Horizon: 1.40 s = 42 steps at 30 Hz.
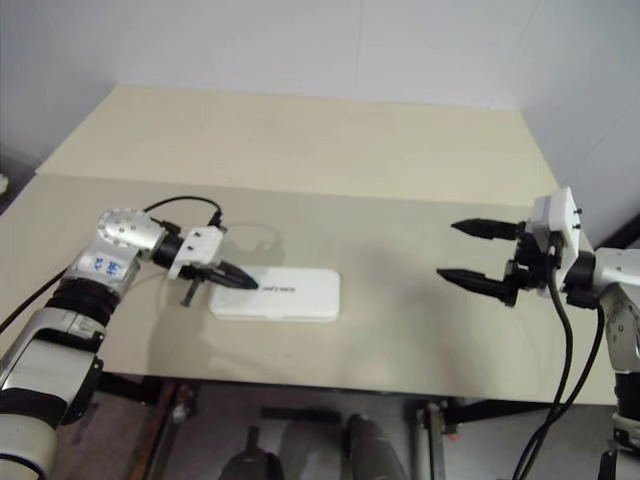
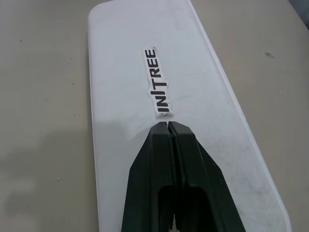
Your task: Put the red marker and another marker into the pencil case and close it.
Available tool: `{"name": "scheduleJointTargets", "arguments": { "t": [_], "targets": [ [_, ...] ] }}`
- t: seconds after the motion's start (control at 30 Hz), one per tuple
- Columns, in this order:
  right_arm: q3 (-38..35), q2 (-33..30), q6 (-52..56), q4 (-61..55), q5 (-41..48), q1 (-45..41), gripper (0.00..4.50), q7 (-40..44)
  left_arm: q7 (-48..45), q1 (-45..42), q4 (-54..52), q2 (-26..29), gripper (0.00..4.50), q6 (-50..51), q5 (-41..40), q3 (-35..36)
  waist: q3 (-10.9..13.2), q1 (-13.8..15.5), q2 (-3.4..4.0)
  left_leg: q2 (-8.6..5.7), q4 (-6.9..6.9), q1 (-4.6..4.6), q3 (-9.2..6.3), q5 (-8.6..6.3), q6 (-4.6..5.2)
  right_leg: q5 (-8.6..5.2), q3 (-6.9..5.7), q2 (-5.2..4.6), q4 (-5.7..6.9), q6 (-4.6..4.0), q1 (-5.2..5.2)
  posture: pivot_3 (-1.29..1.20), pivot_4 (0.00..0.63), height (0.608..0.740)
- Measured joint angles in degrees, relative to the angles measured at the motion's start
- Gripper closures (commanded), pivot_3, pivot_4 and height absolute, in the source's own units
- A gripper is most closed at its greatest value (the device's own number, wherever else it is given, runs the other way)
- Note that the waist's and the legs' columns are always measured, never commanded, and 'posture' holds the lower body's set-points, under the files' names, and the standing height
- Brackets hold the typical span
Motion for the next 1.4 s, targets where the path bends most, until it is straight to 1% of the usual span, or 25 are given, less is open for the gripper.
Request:
{"name": "scheduleJointTargets", "arguments": {
  "t": [0.17, 0.27, 0.37, 0.53, 0.7, 0.87, 1.0, 1.1, 1.2, 1.33, 1.4],
  "targets": [
    [0.0, 0.0, 1.0, -0.6, 0.9, 0.1, 0.00, -0.5, 0.0, 0.4, -0.3, -0.1, 4.47, 1.0, -0.1, 1.2, 0.0, 0.0, 0.00, -0.02, 0.00, 0.05, 0.01, -0.07, 0.15, 0.00, 0.03, 0.00, 0.04, 0.00, 0.01, 0.00, 0.150, 0.740],
    [-0.1, 0.3, 1.1, -1.2, 1.3, 0.0, 0.00, -1.5, 0.0, 2.8, -2.4, -0.1, 4.47, 3.1, -2.2, 3.5, 0.0, -0.1, 0.00, 0.00, -0.02, 0.01, 0.01, -0.08, 0.16, 0.00, 0.03, 0.02, 0.02, 0.00, -0.02, 0.00, 0.150, 0.740],
    [-0.1, 0.6, 1.1, -1.5, 1.3, 0.0, 0.00, -2.2, 0.1, 5.2, -6.6, -0.8, 4.47, 8.2, -6.2, 6.9, 0.0, 0.0, 0.01, 0.02, -0.02, -0.14, -0.02, -0.07, 0.14, 0.00, -0.03, 0.03, -0.02, 0.01, -0.11, 0.00, 0.150, 0.740],
    [0.1, 1.2, 1.0, -1.7, 1.2, -0.3, 0.00, -2.7, 0.3, 8.6, -16.7, -0.9, 4.47, 15.0, -13.5, 14.8, 0.0, 0.0, 0.03, 0.02, -0.03, -0.26, -0.03, -0.01, 0.03, 0.01, -0.07, 0.03, -0.01, 0.02, -0.14, 0.00, 0.150, 0.740],
    [0.3, 1.7, 1.0, -1.0, 1.2, -1.7, 0.00, -2.7, 3.3, 15.0, -26.7, -1.6, 4.47, 21.6, -20.0, 21.1, 0.0, 0.0, 0.05, 0.04, -0.03, -0.28, -0.04, -0.02, 0.03, 0.02, -0.09, 0.02, -0.04, 0.04, -0.14, 0.00, 0.150, 0.740],
    [0.2, 1.6, 2.7, -2.7, 3.4, -0.8, 0.00, -1.1, 8.0, 20.4, -34.4, -1.7, 4.47, 27.0, -23.9, 26.1, 0.0, 0.0, 0.06, 0.04, -0.02, -0.24, -0.06, -0.01, 0.02, 0.02, -0.10, 0.02, -0.17, 0.04, -0.13, 0.00, 0.150, 0.740],
    [-0.5, 0.1, 5.8, -7.4, 7.4, -0.2, 0.00, 0.3, 11.3, 24.1, -36.3, -1.6, 4.47, 30.6, -26.7, 30.6, 0.1, 0.0, 0.07, 0.04, -0.02, -0.23, -0.07, 0.00, 0.00, 0.02, -0.10, 0.02, -0.16, 0.04, -0.13, 0.00, 0.150, 0.740],
    [-1.4, -0.9, 6.8, -9.7, 9.3, 0.8, 0.00, 1.8, 12.0, 24.6, -36.2, -0.9, 4.47, 30.9, -26.7, 32.0, 0.0, 0.2, 0.06, 0.02, -0.02, -0.24, -0.11, 0.00, 0.00, 0.02, -0.13, 0.02, -0.19, 0.04, -0.11, 0.00, 0.150, 0.740],
    [-1.6, -1.6, 7.3, -9.6, 9.5, 1.1, 0.00, 2.6, 9.9, 25.3, -35.2, 0.6, 3.87, 30.8, -26.9, 33.6, 0.0, 0.1, 0.06, 0.02, -0.03, -0.26, -0.10, -0.01, 0.01, 0.01, -0.13, 0.01, -0.27, 0.03, -0.11, 0.00, 0.150, 0.740],
    [-1.8, -1.8, 6.5, -8.1, 8.6, 1.0, 0.00, 2.8, 5.3, 26.7, -33.2, 1.8, 2.54, 30.7, -27.7, 35.1, 0.0, 0.0, 0.06, 0.03, -0.05, -0.29, -0.09, -0.02, 0.03, 0.01, -0.15, 0.02, -0.35, 0.02, -0.13, 0.00, 0.150, 0.740],
    [-1.8, -1.8, 5.8, -7.3, 7.9, 0.6, 0.00, 2.7, 1.9, 26.9, -31.4, 3.7, 1.87, 30.7, -28.2, 35.9, 0.0, -0.1, 0.06, 0.04, -0.06, -0.28, -0.08, -0.02, 0.03, 0.01, -0.16, 0.02, -0.35, 0.02, -0.14, 0.00, 0.150, 0.740]
  ]
}}
